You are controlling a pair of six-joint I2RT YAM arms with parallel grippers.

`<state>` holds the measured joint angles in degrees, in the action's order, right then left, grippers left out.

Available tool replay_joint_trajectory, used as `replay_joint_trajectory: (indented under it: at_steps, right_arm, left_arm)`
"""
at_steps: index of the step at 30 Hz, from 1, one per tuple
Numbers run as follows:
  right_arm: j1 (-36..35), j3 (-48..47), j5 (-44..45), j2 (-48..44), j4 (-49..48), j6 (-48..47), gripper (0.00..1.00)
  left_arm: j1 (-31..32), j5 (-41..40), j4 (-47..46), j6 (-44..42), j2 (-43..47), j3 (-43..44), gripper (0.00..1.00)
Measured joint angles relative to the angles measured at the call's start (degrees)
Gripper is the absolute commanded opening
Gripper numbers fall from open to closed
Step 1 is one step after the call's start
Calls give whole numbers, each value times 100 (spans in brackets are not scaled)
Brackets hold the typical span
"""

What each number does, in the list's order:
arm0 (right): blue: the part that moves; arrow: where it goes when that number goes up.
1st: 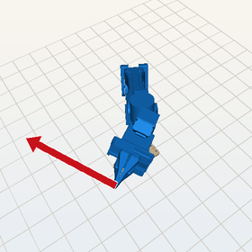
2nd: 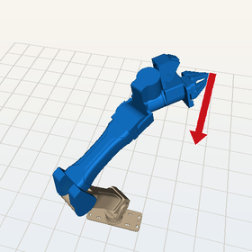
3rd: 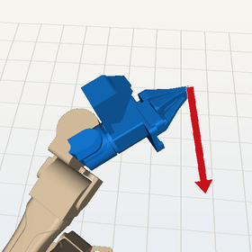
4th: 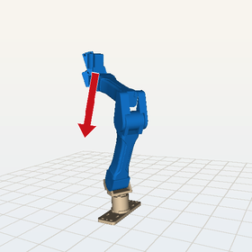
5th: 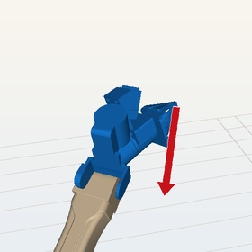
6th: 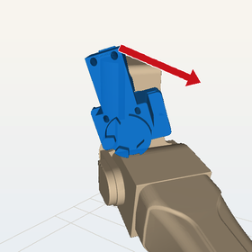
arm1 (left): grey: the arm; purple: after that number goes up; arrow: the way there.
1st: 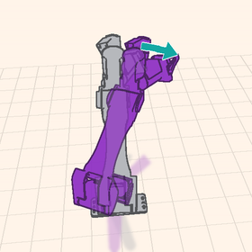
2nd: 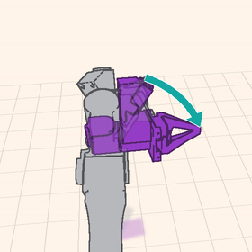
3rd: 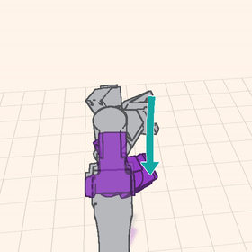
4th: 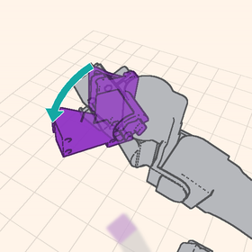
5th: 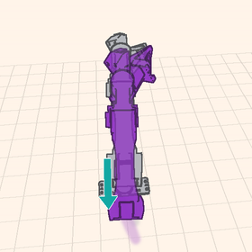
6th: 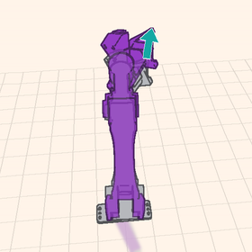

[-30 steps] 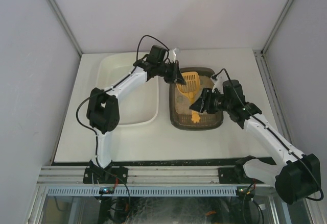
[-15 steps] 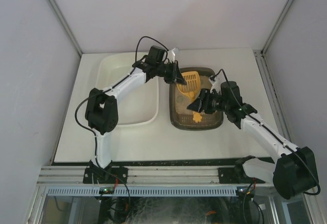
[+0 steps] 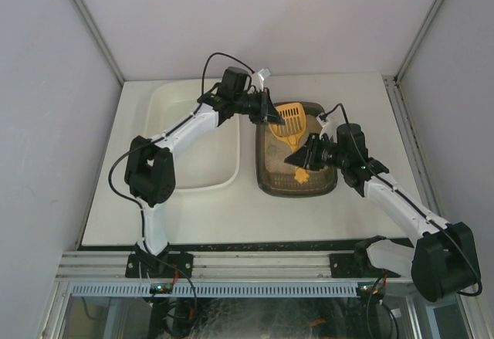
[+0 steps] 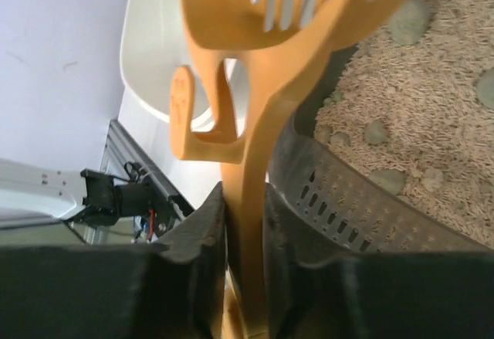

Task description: Clean the litter box

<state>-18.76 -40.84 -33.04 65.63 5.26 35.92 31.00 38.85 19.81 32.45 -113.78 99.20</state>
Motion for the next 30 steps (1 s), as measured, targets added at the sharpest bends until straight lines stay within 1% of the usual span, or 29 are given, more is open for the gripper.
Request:
replay_joint_trajectory:
  at_steps: [2,4,5,6,7,8,9,10,11,12,15,19,21,23,27,30]
  right_arm:
    - [-4,39,-151,-4,-138,26,1]
    - [-7,70,-251,-22,-227,50,0]
    - [4,92,-291,-37,-282,92,0]
    - [17,111,-308,-52,-313,122,0]
    - [31,140,-332,-72,-345,151,0]
    - [39,164,-339,-92,-372,179,0]
    - [48,197,-337,-125,-385,214,0]
    - [57,236,-321,-173,-382,247,0]
    - [59,249,-212,-216,-356,280,0]
    - [98,258,-42,-275,-236,310,0]
    - [249,260,289,-367,166,330,0]
    - [398,-74,592,-153,1167,205,0]
    - [422,-415,682,138,1644,76,0]
    - [439,-881,708,592,2006,-81,0]
    - [446,-1659,699,1497,2441,-328,0]
    - [446,-2238,702,2216,2658,-459,0]
  left_arm:
    - [2,-11,-28,-2,0,-7,0]
    - [2,37,-35,-9,0,-9,0]
    - [0,57,-52,-11,0,-9,3]
    - [2,70,-55,-11,0,-9,8]
    - [2,79,-63,-11,0,-11,18]
    - [4,81,-72,-15,0,-11,35]
    - [11,87,-90,-15,0,-15,60]
    - [11,96,-103,-44,0,-24,75]
    - [11,92,-90,-42,0,-31,84]
    - [0,96,-50,7,0,-33,90]
    - [-70,-85,177,79,42,-28,99]
    - [-214,-1067,785,210,212,94,100]
    - [-273,-1554,942,459,385,83,100]
    - [-306,-1928,890,778,605,-61,100]
    - [-313,-2522,479,1609,1185,-844,100]
    - [-319,-2793,369,2022,1123,-938,100]
